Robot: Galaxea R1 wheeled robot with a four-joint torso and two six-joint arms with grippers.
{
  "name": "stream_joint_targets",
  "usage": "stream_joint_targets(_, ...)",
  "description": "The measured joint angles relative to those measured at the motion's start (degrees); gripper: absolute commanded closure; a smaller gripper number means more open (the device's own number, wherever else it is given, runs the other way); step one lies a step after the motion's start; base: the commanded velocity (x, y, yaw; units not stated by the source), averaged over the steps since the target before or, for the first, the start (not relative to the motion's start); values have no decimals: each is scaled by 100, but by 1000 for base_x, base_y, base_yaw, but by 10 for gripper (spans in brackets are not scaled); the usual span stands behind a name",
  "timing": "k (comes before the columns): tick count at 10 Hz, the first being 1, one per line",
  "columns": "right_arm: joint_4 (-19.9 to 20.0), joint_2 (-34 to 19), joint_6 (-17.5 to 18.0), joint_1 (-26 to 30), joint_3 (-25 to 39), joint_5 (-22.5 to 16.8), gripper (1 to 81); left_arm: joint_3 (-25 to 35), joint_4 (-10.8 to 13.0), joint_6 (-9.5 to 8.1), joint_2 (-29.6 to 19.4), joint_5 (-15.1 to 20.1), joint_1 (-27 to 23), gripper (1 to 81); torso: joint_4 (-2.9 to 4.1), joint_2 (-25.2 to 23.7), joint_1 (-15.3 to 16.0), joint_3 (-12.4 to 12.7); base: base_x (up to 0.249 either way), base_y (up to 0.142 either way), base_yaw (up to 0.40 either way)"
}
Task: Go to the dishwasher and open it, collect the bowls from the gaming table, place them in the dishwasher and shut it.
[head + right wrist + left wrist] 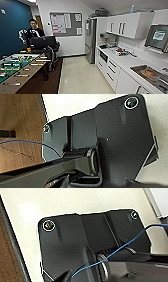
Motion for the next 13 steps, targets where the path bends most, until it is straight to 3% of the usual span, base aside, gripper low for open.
stream_joint_targets(13, -127, 59, 0, -1, -22, 9, 10, -41, 0, 0, 66, 21, 1, 10, 0, 0, 0, 0, 0, 0, 372)
